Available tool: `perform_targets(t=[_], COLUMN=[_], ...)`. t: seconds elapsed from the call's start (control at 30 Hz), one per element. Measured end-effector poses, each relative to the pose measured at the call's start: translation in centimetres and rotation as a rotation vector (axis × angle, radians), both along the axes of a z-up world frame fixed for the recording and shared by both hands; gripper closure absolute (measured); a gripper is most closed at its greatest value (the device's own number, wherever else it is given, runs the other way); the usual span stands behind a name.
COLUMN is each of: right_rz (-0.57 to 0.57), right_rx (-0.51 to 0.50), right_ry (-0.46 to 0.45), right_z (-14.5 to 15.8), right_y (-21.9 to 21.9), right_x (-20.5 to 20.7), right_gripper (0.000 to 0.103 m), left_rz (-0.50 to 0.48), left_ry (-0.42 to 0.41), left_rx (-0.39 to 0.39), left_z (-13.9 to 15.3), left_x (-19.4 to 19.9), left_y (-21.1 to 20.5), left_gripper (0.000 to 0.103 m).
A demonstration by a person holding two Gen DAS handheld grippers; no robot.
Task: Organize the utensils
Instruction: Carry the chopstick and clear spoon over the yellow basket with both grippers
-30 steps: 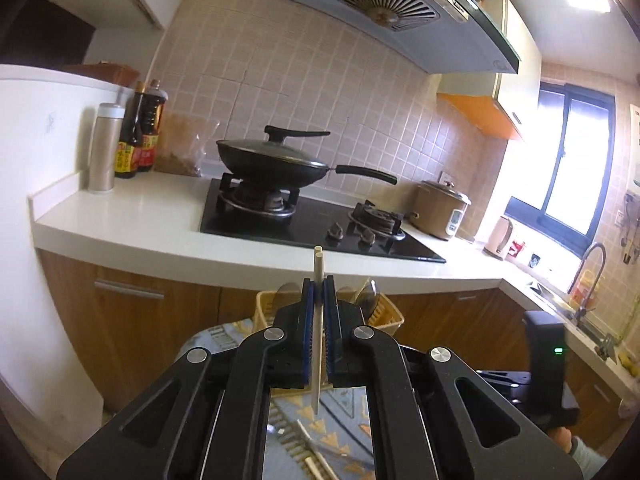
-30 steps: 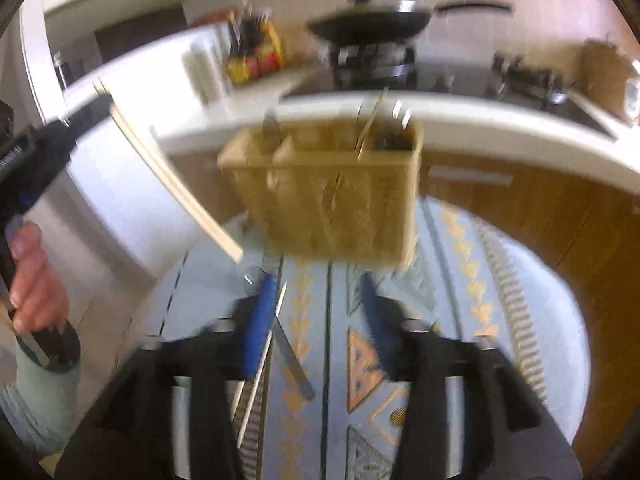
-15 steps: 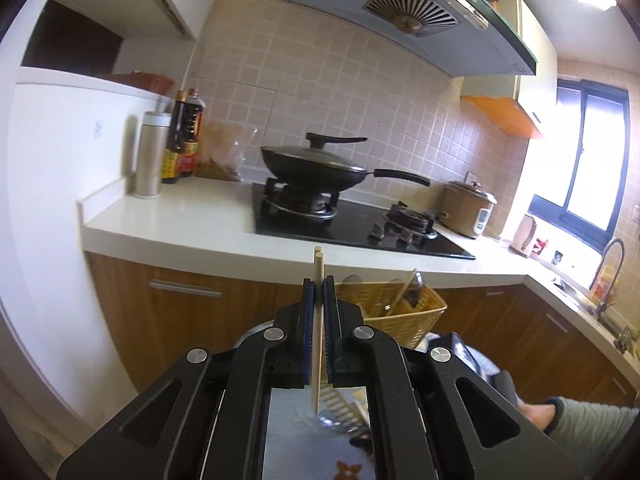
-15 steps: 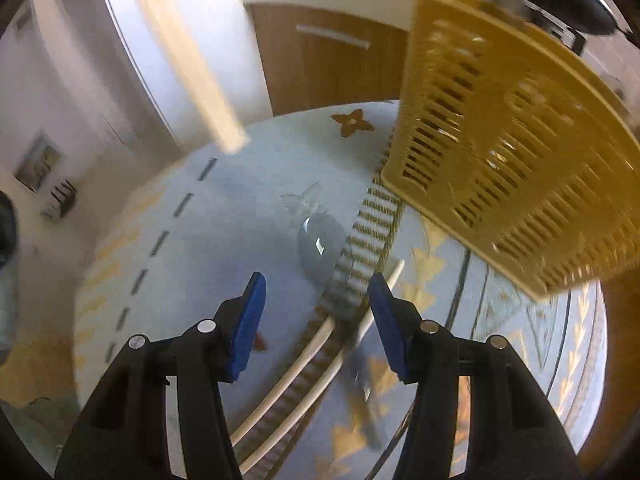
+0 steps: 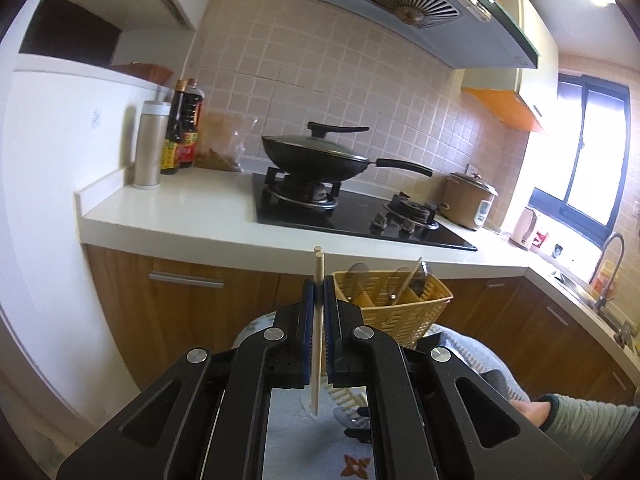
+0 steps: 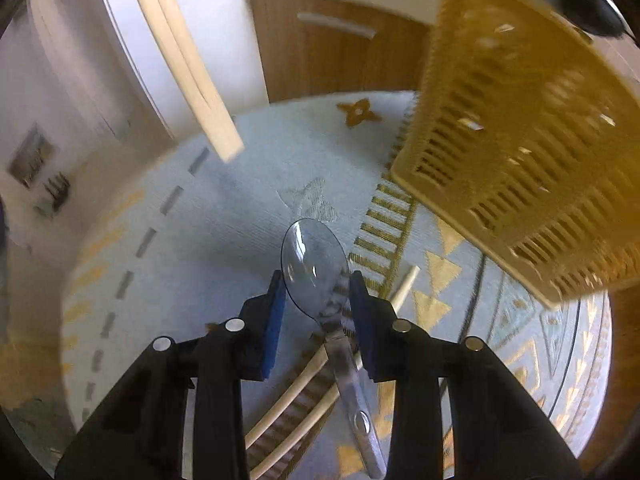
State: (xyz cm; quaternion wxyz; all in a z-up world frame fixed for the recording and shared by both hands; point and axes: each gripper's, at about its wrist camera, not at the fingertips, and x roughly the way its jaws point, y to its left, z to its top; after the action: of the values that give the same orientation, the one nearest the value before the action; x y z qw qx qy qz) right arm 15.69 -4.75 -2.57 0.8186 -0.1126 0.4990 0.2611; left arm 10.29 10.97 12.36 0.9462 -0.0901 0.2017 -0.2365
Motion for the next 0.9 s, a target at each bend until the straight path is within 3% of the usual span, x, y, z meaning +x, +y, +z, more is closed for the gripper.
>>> perform_targets(t=[0.3, 0.47, 0.63, 0.73, 0.9], right_rz=[-0.123, -0.203, -0.334, -0.391, -0.454], right_rx=[0.251, 0.328, 0.429, 0.463, 0.455], right_ry=[-0.245, -0.455, -0.658, -0.712, -0.723], right_z=[9.1, 16.2, 22.3, 23.2, 20.1], right_y=[-6.5, -8.8, -11.7, -12.8, -12.8], right_x=[-6.6, -6.7, -4.1, -1.7, 3.5], right_gripper=[0.073, 0.073, 0.073, 0.073, 0.073], left_rz=[-0.038, -0.07, -0.063, -0.043, -0.052], left_ry=[-0.103, -0.196, -0.275, -0.297, -0.249], left_rx=[0.023, 0.02, 0.037, 0.063, 0.076], left_z=[3.1, 6.9, 9.3, 9.6, 7.6], left_x=[-1.4, -1.0, 0.4, 2.2, 5.5], left_y=[-2.6, -4.9, -8.0, -9.6, -11.2], left_gripper=[0.101, 0.101, 0.101, 0.101, 0.101])
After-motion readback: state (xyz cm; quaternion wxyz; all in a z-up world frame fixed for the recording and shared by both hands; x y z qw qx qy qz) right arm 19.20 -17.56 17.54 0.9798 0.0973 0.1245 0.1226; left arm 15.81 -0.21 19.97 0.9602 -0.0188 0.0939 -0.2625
